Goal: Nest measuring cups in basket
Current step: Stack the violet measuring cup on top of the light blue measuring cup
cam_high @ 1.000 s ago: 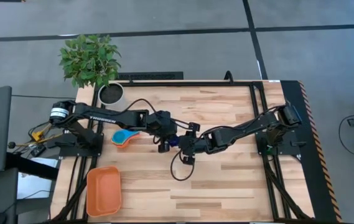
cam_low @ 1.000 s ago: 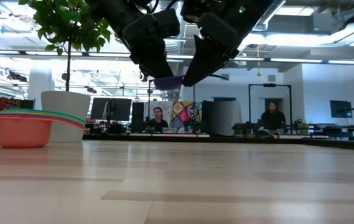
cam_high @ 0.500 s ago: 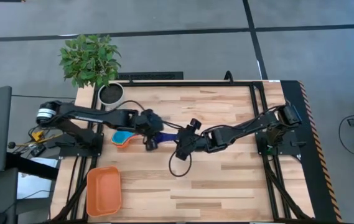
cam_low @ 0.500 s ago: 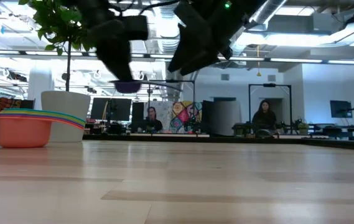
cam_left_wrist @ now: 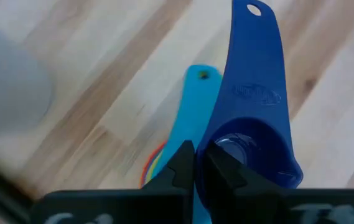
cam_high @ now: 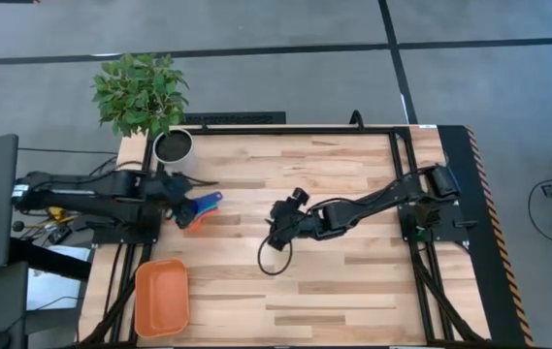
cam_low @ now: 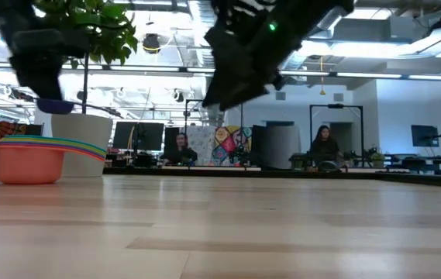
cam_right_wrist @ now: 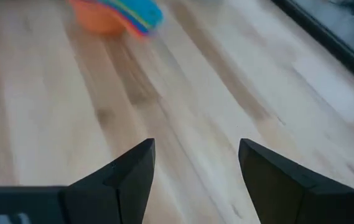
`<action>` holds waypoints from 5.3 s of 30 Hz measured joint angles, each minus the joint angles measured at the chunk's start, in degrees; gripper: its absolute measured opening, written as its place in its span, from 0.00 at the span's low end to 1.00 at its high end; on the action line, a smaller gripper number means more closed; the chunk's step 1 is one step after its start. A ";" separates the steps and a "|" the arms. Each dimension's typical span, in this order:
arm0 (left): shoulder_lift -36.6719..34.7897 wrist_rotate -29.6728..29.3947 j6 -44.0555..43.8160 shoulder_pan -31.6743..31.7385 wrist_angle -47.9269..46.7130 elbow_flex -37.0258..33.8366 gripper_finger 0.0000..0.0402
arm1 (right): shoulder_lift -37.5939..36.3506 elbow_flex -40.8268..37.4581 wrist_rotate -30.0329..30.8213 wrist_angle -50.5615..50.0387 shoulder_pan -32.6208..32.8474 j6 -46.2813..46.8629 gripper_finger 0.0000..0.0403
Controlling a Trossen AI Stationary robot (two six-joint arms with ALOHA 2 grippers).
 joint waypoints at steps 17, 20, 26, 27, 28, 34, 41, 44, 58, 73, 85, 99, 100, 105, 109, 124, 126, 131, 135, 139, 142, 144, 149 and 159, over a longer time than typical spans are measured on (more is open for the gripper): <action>-10.88 2.18 -9.02 0.29 -2.64 -10.55 0.04 | 3.01 -0.05 -4.35 5.84 -2.17 -0.46 0.63; -10.87 2.52 -9.07 0.29 -2.67 -10.54 0.06 | 3.02 -0.03 -4.37 6.30 -2.44 -0.46 0.63; -10.46 3.51 -8.67 0.27 -2.74 -10.55 0.16 | 3.03 -0.03 -4.35 7.81 -2.54 -0.44 0.63; -10.46 3.36 -8.65 0.27 -2.72 -10.55 0.19 | 3.03 -0.03 -4.35 8.31 -2.54 -0.44 0.63; -10.46 3.13 -8.63 0.27 -2.75 -10.54 0.22 | 3.03 -0.03 -4.37 8.58 -2.52 -0.44 0.63; -10.55 0.61 -8.95 0.27 -2.86 -10.07 0.36 | 3.03 0.00 -4.37 8.61 -2.52 0.29 0.63; -10.55 -1.44 -7.55 0.29 -2.80 -7.49 0.39 | 3.07 0.00 -5.29 8.70 -2.52 1.50 0.63; -10.55 -3.67 -6.11 0.29 -2.42 -6.06 0.38 | 3.07 0.00 -7.59 8.99 -2.54 1.50 0.63; -4.92 -8.91 -0.73 0.27 15.27 -8.78 0.37 | 3.12 0.00 -11.51 12.94 -0.93 -1.56 0.63; 11.73 -17.79 5.64 2.02 20.88 -8.84 0.37 | 3.12 0.02 -0.97 12.95 1.35 -0.54 0.63; 17.55 -7.18 7.75 4.02 23.54 -8.84 0.37 | 3.12 0.02 -1.03 12.70 1.35 -0.44 0.63; 17.56 -6.01 7.70 -1.47 17.55 -1.85 0.37 | 3.12 0.02 -1.05 12.64 1.35 -0.46 0.63; 17.56 -5.99 7.76 -2.18 16.32 -1.32 0.37 | 3.12 0.02 -1.05 12.65 1.35 -0.47 0.63; 17.20 -3.21 8.13 -7.78 15.03 -0.71 0.33 | 3.12 0.02 -1.05 12.64 1.35 -0.49 0.63; 17.21 -0.32 7.32 -14.39 14.50 -0.71 0.27 | 3.12 0.02 -1.05 12.66 1.35 -0.46 0.63; 19.51 -3.82 14.40 -27.42 15.46 -1.43 0.02 | 3.12 0.00 -1.09 12.70 1.22 -0.46 0.63; 21.52 -3.11 15.26 -27.33 16.52 -2.49 0.01 | 3.12 0.00 -1.09 12.72 1.22 -0.48 0.63; 25.07 -5.61 15.40 -27.21 17.93 -2.79 0.00 | 3.12 0.00 -1.12 12.72 1.22 -0.46 0.63; 25.84 -9.06 15.26 -27.21 17.91 -2.79 0.00 | 3.12 0.00 -1.09 12.71 1.22 -0.46 0.63; 25.84 -14.06 14.59 -27.14 17.79 -2.79 0.00 | 3.12 0.00 -1.10 12.72 1.22 -0.46 0.63; 25.84 -17.22 14.12 -26.93 17.64 -2.79 0.00 | 3.12 0.00 -1.12 12.72 1.22 -0.45 0.63; 25.84 -17.62 14.10 -26.62 17.61 -2.79 0.00 | 3.12 0.00 -1.12 12.72 1.22 -0.46 0.63; 25.84 -17.64 14.93 -26.31 17.40 -1.67 0.00 | 3.12 0.00 -1.12 12.72 1.22 -0.44 0.63; 25.77 -28.16 21.73 -15.83 7.96 8.27 0.00 | 3.12 0.00 -1.37 12.75 0.05 -0.05 0.63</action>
